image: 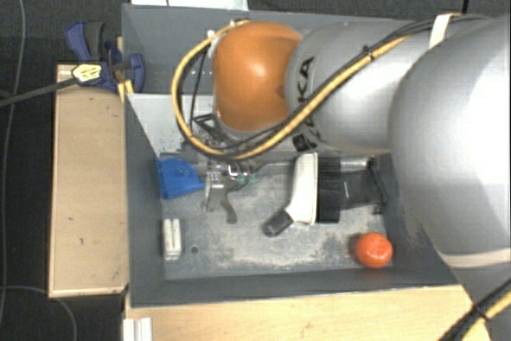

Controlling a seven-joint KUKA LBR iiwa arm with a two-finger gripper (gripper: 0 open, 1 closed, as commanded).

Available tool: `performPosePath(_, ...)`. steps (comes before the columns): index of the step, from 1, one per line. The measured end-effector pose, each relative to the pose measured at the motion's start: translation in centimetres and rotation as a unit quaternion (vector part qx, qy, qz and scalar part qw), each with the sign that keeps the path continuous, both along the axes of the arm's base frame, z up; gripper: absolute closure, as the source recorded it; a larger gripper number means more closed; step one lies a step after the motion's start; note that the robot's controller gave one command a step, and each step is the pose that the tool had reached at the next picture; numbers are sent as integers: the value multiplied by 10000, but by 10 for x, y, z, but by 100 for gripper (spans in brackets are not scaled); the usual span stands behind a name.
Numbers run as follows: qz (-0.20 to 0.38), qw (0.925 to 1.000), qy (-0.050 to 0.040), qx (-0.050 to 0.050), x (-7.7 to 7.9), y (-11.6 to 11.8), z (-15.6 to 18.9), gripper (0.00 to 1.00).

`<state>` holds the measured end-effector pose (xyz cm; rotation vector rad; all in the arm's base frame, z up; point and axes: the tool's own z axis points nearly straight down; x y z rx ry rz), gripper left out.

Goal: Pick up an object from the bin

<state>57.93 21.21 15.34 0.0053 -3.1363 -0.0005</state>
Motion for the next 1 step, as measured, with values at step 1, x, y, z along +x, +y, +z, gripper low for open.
performPosePath(1,-23,10000,-40,7,2,-1,5,0)
